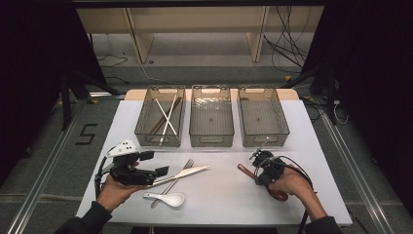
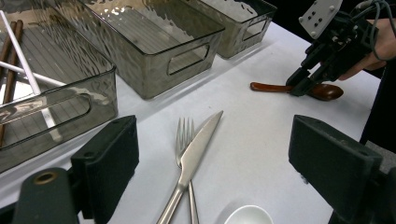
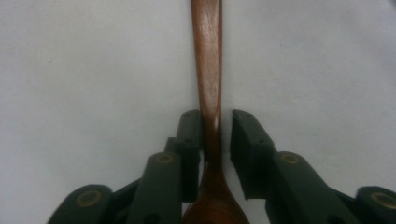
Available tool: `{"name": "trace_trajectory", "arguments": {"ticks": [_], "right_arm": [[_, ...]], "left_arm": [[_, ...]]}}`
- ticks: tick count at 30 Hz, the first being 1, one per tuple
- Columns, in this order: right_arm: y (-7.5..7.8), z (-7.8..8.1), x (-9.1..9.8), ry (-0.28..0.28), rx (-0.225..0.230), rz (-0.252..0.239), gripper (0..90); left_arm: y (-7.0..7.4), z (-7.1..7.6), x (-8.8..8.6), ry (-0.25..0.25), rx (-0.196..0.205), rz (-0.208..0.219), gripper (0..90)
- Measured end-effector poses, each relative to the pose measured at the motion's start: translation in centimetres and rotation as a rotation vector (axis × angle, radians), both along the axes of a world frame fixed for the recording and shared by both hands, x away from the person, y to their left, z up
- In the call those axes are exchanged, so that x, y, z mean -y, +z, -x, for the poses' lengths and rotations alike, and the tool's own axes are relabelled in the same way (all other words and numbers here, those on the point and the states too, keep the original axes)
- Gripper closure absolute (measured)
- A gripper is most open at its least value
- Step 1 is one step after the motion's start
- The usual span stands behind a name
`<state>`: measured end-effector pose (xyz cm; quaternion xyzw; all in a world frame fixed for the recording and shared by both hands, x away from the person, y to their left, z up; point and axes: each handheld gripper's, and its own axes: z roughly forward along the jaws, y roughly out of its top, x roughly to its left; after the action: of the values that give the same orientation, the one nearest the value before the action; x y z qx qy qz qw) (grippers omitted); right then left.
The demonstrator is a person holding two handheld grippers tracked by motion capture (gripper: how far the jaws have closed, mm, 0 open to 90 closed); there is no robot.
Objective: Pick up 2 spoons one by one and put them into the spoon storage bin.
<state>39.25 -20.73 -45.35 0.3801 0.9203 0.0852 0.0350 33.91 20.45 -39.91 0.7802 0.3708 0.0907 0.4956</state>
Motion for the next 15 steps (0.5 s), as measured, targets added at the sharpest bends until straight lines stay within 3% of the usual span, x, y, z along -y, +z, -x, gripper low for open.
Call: {"name": "trace_trajectory", "arguments": {"ticks": [4,10,15], "right_arm": [[-0.02,0.06,-0.09,0.012,-0.003,0.007,80.8],[0.05,0.18,-0.45,0.032,0.007,0.028,82.1],[0.55,0.23,-0.52,0.038,0.039,0.003,82.5]], "left_arm": [[-0.07,-0.02,0.02,0.002,-0.001,-0.002,15.7],[-0.12,-0.08,-0.14,0.010,-0.001,0.001,15.7],[-0.15,-0.16,-0.30,0.017,0.002,-0.002,15.7]]}}
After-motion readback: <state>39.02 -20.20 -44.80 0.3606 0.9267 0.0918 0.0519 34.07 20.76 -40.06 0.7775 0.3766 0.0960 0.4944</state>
